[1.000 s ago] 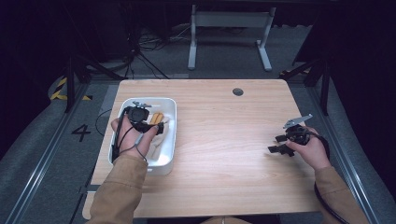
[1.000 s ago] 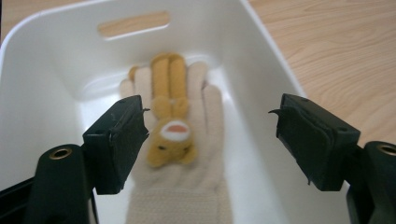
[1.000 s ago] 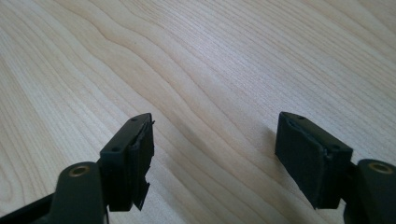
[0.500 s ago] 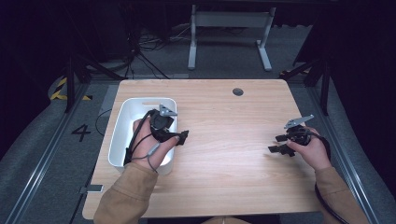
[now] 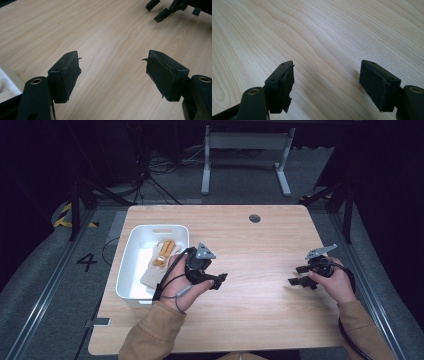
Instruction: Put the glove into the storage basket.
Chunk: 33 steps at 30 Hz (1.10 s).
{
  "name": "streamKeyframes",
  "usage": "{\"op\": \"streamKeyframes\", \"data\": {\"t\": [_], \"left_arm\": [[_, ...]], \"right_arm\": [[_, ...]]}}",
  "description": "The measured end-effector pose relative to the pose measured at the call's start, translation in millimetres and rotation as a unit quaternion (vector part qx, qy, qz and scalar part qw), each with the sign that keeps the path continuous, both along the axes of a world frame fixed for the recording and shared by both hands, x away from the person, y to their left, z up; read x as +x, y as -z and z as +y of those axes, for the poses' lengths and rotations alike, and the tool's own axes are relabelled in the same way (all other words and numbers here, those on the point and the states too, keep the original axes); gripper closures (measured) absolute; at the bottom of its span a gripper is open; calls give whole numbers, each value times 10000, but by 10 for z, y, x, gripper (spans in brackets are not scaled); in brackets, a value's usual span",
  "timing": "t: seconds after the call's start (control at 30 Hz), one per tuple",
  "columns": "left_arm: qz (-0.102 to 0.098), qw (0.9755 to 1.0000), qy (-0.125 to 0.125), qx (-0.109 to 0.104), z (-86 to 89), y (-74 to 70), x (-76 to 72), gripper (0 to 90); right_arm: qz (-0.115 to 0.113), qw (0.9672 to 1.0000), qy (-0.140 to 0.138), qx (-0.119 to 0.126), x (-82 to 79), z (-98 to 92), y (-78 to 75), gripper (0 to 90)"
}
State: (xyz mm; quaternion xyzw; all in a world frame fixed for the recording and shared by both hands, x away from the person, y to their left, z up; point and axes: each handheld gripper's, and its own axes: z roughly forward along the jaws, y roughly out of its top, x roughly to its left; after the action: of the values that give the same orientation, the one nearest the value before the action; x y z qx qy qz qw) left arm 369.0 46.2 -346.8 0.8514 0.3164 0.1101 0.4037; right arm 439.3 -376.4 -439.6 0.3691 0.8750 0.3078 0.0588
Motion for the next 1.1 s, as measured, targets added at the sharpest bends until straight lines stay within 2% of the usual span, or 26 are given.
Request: {"op": "streamKeyframes", "data": {"t": [0.27,0.4,0.53,0.77,0.87,0.97,1.1], "left_arm": [[232,9995,219,-44,-112,250,-55,272],[265,9993,270,72,-132,346,-99,268],[336,9980,489,202,-145,482,-129,263],[429,9953,834,226,-255,698,-123,263],[486,9942,919,262,-292,827,-111,264],[445,9934,1014,314,-327,961,-91,268],[448,9922,1100,369,-362,1040,-79,264]], "right_arm": [[41,10000,-56,-28,4,21,32,284],[32,10000,-55,-30,4,27,33,283],[23,10000,-88,0,3,31,38,280],[-4,9999,-115,42,7,25,45,276],[-19,9999,-126,41,8,23,45,276],[-34,9999,-140,38,8,26,45,276],[-48,9998,-165,40,2,38,38,276]]}}
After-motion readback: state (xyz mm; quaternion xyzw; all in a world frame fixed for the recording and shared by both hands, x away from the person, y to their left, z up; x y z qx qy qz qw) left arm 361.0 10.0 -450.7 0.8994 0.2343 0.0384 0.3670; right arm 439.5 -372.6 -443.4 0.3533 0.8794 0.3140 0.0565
